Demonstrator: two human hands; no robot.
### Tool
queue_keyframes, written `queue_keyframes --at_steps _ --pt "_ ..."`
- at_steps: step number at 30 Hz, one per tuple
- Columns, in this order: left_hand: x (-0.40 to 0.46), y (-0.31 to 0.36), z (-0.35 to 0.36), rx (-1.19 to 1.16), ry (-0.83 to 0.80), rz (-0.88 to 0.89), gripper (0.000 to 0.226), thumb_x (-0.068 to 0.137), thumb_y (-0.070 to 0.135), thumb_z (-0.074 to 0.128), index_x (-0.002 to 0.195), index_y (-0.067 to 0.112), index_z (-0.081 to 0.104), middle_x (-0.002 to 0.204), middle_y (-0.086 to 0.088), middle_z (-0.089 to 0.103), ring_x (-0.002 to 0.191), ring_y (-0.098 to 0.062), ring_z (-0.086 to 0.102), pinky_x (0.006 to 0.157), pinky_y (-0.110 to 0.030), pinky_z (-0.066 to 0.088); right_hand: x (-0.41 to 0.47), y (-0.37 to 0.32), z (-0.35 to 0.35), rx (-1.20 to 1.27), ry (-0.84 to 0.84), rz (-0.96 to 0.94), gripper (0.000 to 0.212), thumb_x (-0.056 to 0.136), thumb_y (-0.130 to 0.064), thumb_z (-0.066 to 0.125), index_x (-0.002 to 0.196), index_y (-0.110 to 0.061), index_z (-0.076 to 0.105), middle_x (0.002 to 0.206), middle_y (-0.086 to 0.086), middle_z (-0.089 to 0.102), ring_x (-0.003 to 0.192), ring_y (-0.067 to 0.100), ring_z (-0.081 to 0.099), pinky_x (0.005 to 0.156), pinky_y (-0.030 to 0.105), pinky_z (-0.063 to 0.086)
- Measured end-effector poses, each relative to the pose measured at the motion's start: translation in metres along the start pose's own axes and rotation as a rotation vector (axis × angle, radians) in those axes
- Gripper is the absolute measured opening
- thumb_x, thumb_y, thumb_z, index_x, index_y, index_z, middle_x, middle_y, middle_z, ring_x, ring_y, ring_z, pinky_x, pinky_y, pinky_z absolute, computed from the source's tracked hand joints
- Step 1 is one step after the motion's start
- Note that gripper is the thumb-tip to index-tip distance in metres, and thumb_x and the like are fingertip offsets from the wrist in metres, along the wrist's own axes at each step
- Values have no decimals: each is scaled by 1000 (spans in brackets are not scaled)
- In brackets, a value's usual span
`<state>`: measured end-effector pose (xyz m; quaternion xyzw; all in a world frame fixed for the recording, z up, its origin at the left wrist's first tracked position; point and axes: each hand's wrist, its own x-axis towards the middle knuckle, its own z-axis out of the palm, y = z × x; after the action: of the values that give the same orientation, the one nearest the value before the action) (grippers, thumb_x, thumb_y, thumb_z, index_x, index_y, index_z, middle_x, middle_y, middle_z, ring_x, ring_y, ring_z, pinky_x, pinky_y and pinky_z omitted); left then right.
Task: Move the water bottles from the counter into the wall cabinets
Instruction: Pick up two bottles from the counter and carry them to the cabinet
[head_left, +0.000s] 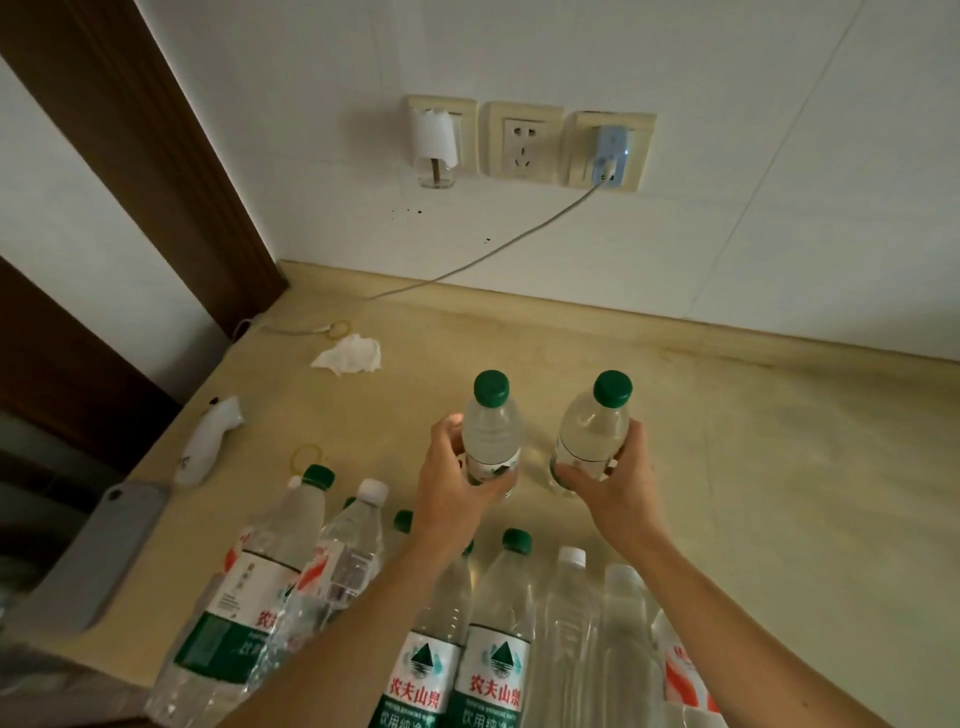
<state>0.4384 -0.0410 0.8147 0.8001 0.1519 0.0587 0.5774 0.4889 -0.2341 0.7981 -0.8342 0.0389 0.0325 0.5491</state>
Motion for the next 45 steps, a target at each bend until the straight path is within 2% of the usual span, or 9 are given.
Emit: queue_keyframes --at_steps 8,13,17,21,26,32,37,42,45 --pt "5 3 -6 -15 -48 -9 67 74 22 89 121 33 43 110 15 64 104 -9 64 80 -19 51 -3 -13 -8 54 68 31 70 65 -17 93 114 -37 47 100 -20 63 96 -2 61 72 25 48" --pt "-7 22 -23 -30 -42 61 72 72 26 91 122 37 40 122 8 62 111 -15 63 94 -34 55 -34 -44 -22 144 174 0 66 61 -18 94 102 -44 50 96 -21 68 86 -11 64 65 16 49" --pt "-23 63 -40 -79 -84 187 74 70 29 92 128 32 44 123 7 65 109 -11 66 95 -37 57 -69 -86 -38 209 235 -59 68 59 -22 94 110 -39 52 99 -19 69 91 -1 67 71 22 55" --pt "-41 124 -53 -106 -141 358 68 70 29 92 122 36 48 114 17 67 103 1 65 89 -28 56 -104 -137 -64 259 329 -167 69 57 -18 95 107 -41 52 98 -17 71 87 -5 68 63 13 53" --pt "-74 227 -67 -175 -167 585 69 71 29 90 110 61 43 114 24 61 103 5 61 82 -19 52 -146 -208 -122 286 435 -344 68 60 -21 92 115 -33 54 104 -16 72 96 3 70 77 23 57" --pt "-119 353 -89 -294 -176 803 67 71 29 91 120 44 48 108 17 65 96 0 66 77 -21 57 -185 -316 -196 315 551 -586 65 61 -26 95 110 -39 54 102 -25 70 93 -6 68 69 11 54" --pt "-147 435 -102 -494 -214 837 63 71 27 91 116 51 53 102 24 69 89 6 69 60 -12 53 -215 -400 -277 289 601 -788 66 64 -17 94 117 -31 58 106 -14 74 98 4 70 79 24 59" --pt "-158 522 -99 -526 -213 895 61 74 25 89 123 38 55 106 11 72 94 -8 71 78 -29 56 -227 -465 -360 222 677 -881 62 60 -32 95 111 -35 61 102 -13 74 89 -1 71 67 17 54" --pt "-154 578 -87 -495 -181 925 63 75 24 88 127 32 53 105 9 70 93 -9 69 71 -26 52 -209 -491 -395 154 712 -867 54 63 -37 93 106 -37 60 94 -19 72 82 -6 69 64 15 50"
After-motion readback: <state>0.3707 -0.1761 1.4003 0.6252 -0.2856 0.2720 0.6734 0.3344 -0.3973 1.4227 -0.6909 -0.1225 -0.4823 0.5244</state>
